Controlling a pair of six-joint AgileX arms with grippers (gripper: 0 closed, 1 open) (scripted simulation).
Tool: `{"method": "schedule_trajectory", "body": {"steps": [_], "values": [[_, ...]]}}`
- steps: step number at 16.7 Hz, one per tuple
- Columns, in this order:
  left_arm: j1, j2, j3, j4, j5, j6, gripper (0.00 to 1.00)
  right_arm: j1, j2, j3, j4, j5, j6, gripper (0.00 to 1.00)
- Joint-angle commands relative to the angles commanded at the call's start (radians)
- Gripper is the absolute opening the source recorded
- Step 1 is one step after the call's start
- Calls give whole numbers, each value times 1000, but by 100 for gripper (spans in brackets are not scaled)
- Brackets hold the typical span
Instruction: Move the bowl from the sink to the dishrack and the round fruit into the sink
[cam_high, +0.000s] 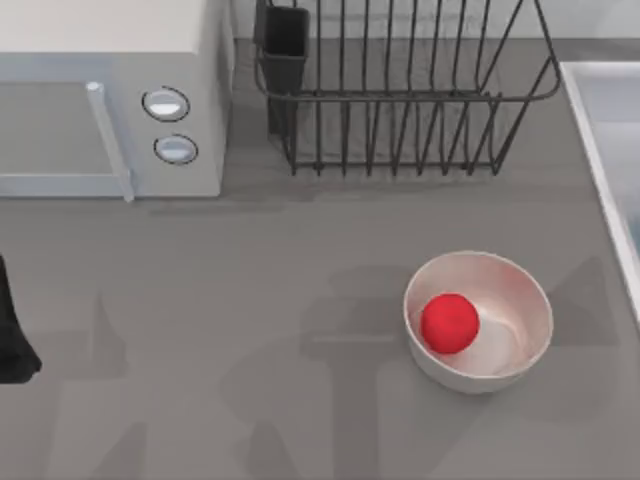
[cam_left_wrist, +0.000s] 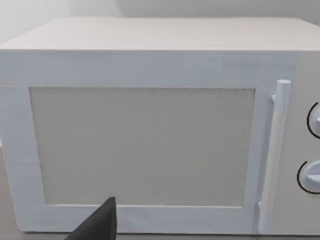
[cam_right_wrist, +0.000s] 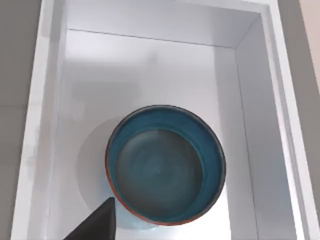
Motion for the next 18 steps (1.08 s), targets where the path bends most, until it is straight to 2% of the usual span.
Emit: {"method": "schedule_trajectory", "body": {"steps": [7,13,18], "values": [[0,0,0,0,0,0,100,-9,448,390,-223,-66,-55,100],[0,0,0,0,0,0,100,-128,746,797,-353,-33,-39,100],[0,0,0,0,0,0,100,-200,988,1060,-536,-63,-44,100]]}}
